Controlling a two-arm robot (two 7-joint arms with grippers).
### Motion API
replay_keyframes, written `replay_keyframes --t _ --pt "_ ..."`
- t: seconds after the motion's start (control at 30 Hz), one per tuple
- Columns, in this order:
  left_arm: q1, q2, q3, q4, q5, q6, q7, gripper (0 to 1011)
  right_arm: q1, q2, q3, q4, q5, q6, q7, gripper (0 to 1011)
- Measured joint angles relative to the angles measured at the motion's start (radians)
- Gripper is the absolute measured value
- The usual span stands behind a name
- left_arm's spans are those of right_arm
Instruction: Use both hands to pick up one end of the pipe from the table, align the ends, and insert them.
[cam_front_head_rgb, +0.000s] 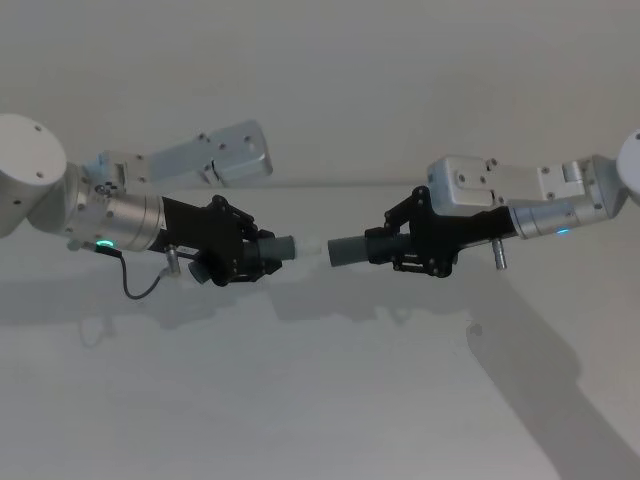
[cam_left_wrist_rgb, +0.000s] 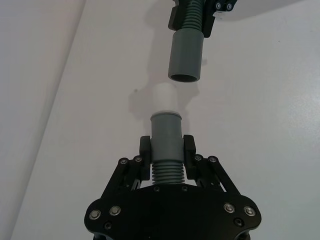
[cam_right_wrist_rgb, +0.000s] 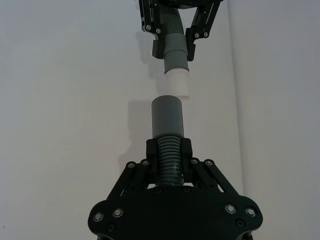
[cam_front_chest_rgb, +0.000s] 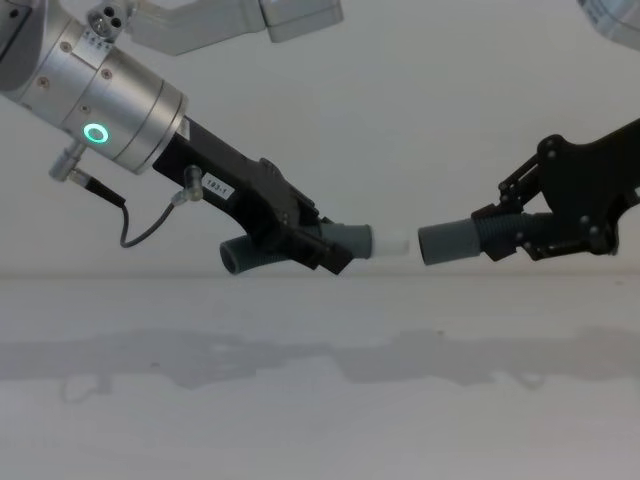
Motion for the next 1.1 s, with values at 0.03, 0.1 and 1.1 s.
replay_keyframes --t 0.03,0.1,1.1 --pt "0.0 0.0 0.0 0.0 0.0 0.0 0.0 343 0.001 -0.001 -0.002 0.003 0.001 -0.001 0.0 241" --pt "0.0 0.0 0.0 0.0 0.0 0.0 0.0 344 0.003 -0.002 -0.003 0.007 0.003 -0.005 0.0 240" --pt "0.0 0.0 0.0 0.0 0.0 0.0 0.0 344 0.04 -0.021 -0.03 0.07 0.014 -0.042 0.001 241"
